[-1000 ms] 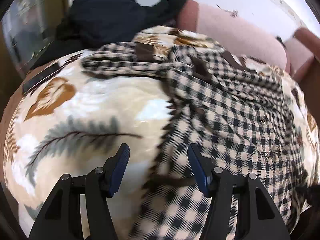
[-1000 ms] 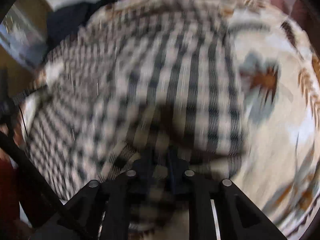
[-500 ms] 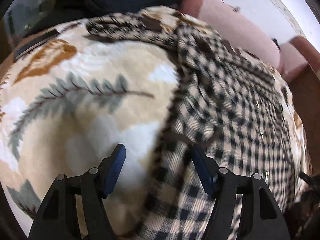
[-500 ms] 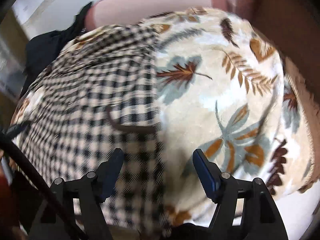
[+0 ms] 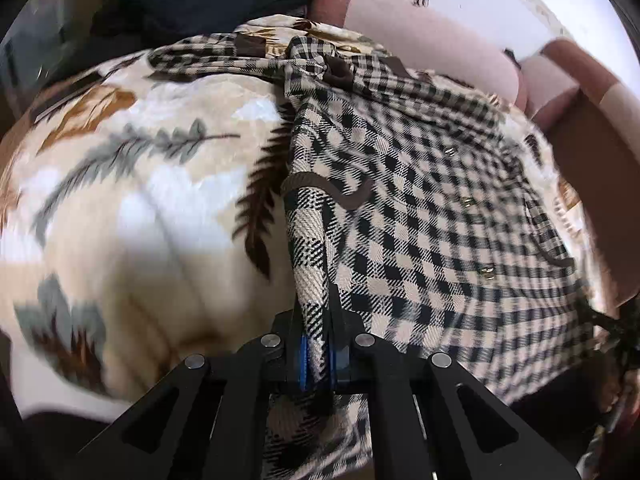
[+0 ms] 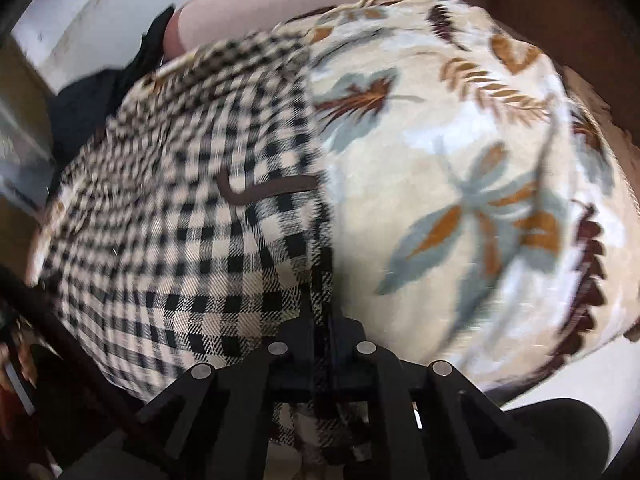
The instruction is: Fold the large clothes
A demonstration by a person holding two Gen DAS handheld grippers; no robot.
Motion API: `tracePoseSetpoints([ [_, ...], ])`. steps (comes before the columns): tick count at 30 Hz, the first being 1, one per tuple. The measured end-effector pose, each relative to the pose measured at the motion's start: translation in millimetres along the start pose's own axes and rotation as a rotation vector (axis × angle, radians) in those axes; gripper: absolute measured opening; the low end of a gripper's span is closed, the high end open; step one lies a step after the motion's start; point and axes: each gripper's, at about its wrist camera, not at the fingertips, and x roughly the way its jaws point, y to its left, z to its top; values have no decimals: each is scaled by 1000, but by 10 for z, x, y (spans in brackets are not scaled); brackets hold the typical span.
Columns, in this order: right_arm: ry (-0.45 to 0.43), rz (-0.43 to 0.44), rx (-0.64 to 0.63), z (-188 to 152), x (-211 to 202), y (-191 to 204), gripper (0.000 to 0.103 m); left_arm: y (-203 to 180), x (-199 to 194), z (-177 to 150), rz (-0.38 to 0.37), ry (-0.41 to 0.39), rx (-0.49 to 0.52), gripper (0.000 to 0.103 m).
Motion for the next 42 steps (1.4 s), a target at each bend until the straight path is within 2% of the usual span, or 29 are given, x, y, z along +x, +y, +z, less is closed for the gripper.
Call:
tracePoseSetpoints([
  [2,19,11,16,-48,-57,-65,5,4,-26,-124,-4,23,-23,7],
  [4,43,-24,-2,-92,-14,-77,5,-3,9,-234,17,47,-14,7],
  [6,70,-9,19,-133,71,-114,5,-26,10,-299,47,49,11,7],
  [9,77,4,81,-176,69,-245,9,-5,-86,-313,38,44,10,7],
  [11,56,12,114,-224,26,-238,13,37,-202,-316,39,14,9,7],
  [14,13,-24,137,-229,-101,-295,14,79,-344,-297,51,-27,25,9],
  [16,-27,-29,143,-170,-200,-339,15,81,-395,-234,65,-57,34,17],
  [19,-85,-18,172,-26,-344,-362,18,50,-437,-40,68,-79,36,19],
  [21,-116,2,162,84,-404,-318,19,5,-468,111,66,-106,56,26],
  [25,-158,27,92,305,-478,41,22,-171,-559,441,102,-203,94,45],
  [29,-183,54,4,481,-496,489,37,-272,-624,745,112,-298,86,51],
  [32,-176,69,-46,598,-444,798,38,-315,-646,939,146,-367,91,57],
  [35,-166,81,-90,760,-362,1030,38,-322,-671,1144,194,-465,71,68],
  [37,-156,81,-120,877,-272,1200,38,-272,-678,1297,237,-537,45,85],
  [40,-149,89,-164,1089,-80,1480,43,-143,-620,1519,293,-615,8,88],
  [42,-138,101,-185,1221,73,1654,43,-12,-513,1686,321,-604,-15,88],
])
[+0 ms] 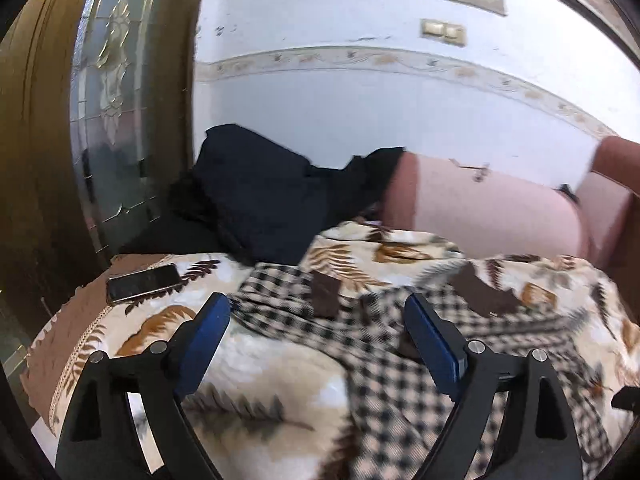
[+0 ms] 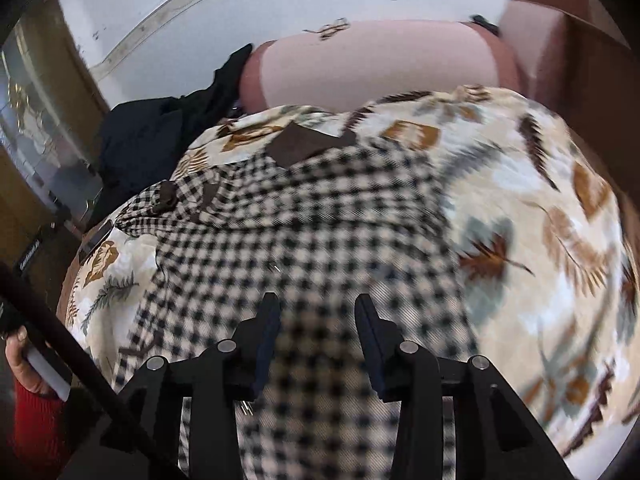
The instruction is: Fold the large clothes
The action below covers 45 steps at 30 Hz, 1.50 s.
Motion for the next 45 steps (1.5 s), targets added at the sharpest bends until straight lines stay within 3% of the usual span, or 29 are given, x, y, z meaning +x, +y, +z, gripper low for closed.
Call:
tracePoseSetpoints([
  [5,-8,18,-41,375,558,334,43,372,583,20,160,80,-54,88],
  [10,37,57,-73,707,1222,745,43,840,955,-187,279,98,-76,88],
  [13,72,69,-110,866,1703,1111,43,1080,1189,-241,262,180,-150,88],
  [16,92,68,-158,973,2146,1490,43,1266,1243,-272,231,200,-246,88],
  [19,126,60,-204,997,2553,1796,62,1364,1270,-228,240,189,-274,88],
  [20,139,18,-232,993,2672,1872,60,1408,1278,-215,258,185,-281,88],
  [21,158,-67,-264,989,2800,1934,48,1445,1283,-203,266,184,-287,88],
  [22,173,-133,-279,995,2869,1952,6,1491,1287,-194,274,184,-297,88],
  [25,107,-120,-200,1075,2696,1936,8,1696,1279,-188,307,181,-340,88],
  [27,92,-104,-235,1067,2620,2027,9,1830,1258,-193,330,177,-375,88],
  [29,145,-69,-299,1049,2607,2196,19,1975,1231,-212,346,179,-421,88],
  [30,127,-89,-327,1049,2550,2284,22,2055,1210,-230,358,179,-447,88],
  [31,43,-128,-364,1059,2397,2414,29,2106,1193,-241,366,178,-463,88],
  [33,-105,-175,-393,1036,2144,2611,52,2219,1175,-271,372,182,-502,88],
  [34,-163,-131,-386,1027,2022,2706,71,2256,1179,-282,370,185,-515,88],
  [35,-146,-46,-382,1036,2017,2774,72,2284,1179,-287,367,188,-524,88],
  [37,16,142,-364,1058,2215,2930,69,2305,1176,-293,362,188,-527,88],
  [38,49,158,-346,1068,2316,2958,68,2305,1175,-290,363,187,-521,88],
  [42,107,64,-217,1191,2813,2908,69,2326,1127,-275,365,171,-518,88],
  [45,148,76,-94,1293,3125,2829,69,2358,1115,-273,359,164,-536,88],
])
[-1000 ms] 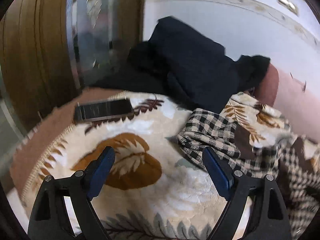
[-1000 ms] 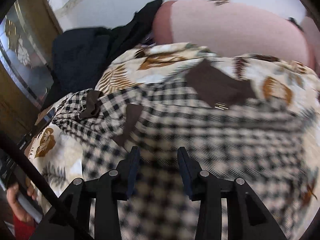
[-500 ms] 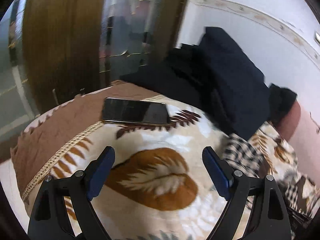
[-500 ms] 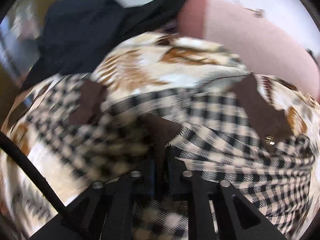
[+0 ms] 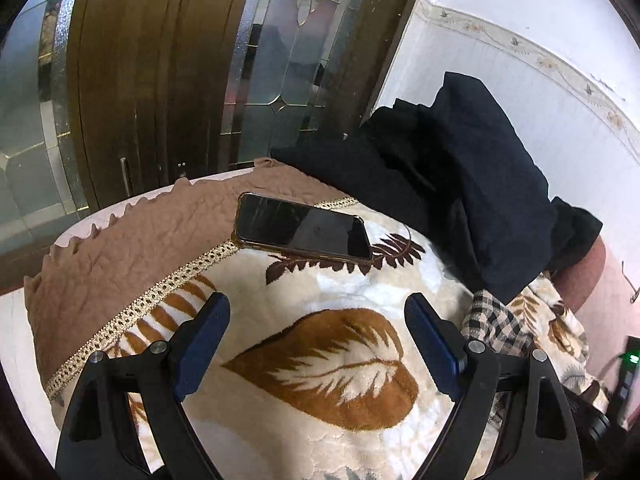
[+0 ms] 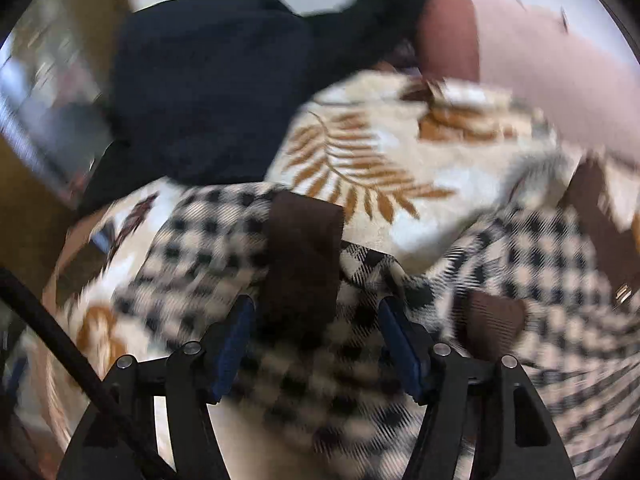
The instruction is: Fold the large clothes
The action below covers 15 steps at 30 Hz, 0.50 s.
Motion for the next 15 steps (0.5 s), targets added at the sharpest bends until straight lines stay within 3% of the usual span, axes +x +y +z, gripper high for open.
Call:
tracePoseSetpoints([
  [3,50,-20,43,108,264,19,64,-14,12,-2,-4,4,-4,88],
  [4,43,-9,59,112,265,41,27,-26,12,-2,-2,2,1,88],
  [5,45,10,69,115,256,51,7,-43,9,-4,0,0,9,88],
  [11,-75,56,-75,172,-538,274,6,-174,-36,-35,-9,-18,68,88],
  [15,-136,62,-67,148,-1241,-40,6,-285,-96,-92,-36,-22,103,88],
])
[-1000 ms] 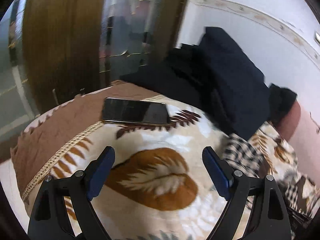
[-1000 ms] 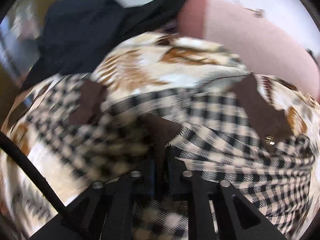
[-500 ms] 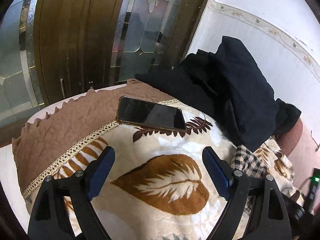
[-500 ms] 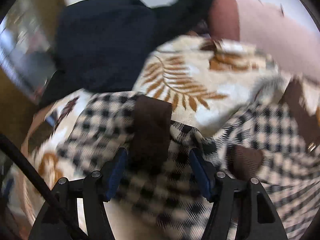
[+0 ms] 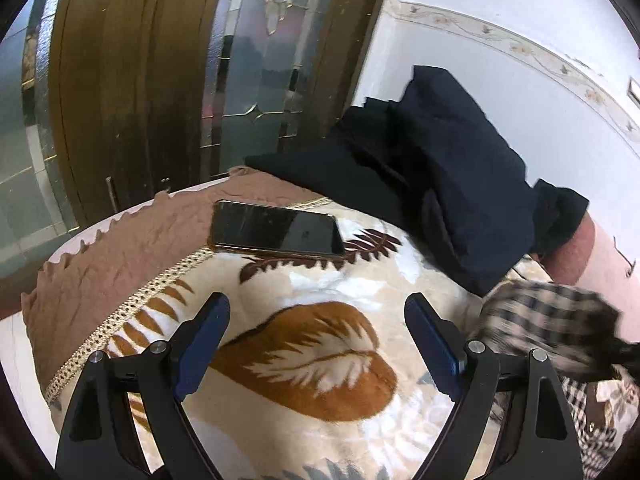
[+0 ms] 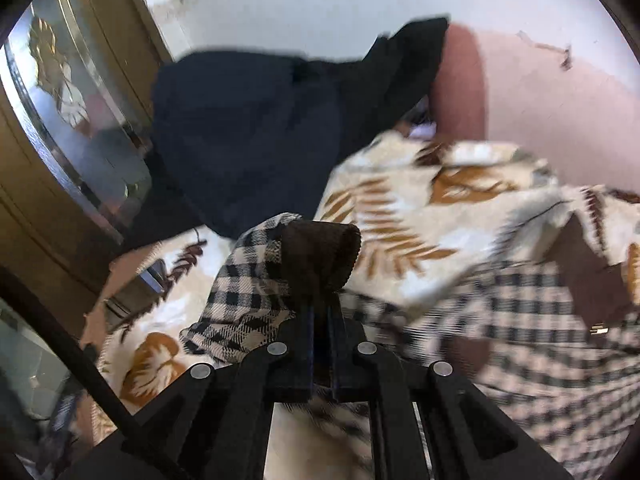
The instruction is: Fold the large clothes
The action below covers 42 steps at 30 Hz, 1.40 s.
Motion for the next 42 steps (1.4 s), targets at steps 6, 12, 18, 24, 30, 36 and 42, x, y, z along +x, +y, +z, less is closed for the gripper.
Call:
tracePoseSetpoints([
  [6,-9,-201,77,-208,-751,-1154,6,-256,-149,-139,-84,16,68,88],
  [12,76,-532,228,-701,-898,-2636,6,-694,-340,-348,-244,37,139,88],
  [18,111,-582,423,-1121,-959,-3387,10,-1315,-420,-676,-414,114,268,88],
  [24,-51,-489,414,-957,-1299,-3210,12,-1848,-382,-969,-514,199,387,88],
  [30,20,-186,322,-695,-624,-2680,12,-2114,-36,-1287,-480,387,460,67],
  [36,160,-194,449,-943,49,-2926,7,-2149,126,-1527,-400,440,554,67],
  [42,143,-292,466,-1078,-428,-3281,5,-2235,48,-1627,-352,407,660,67],
])
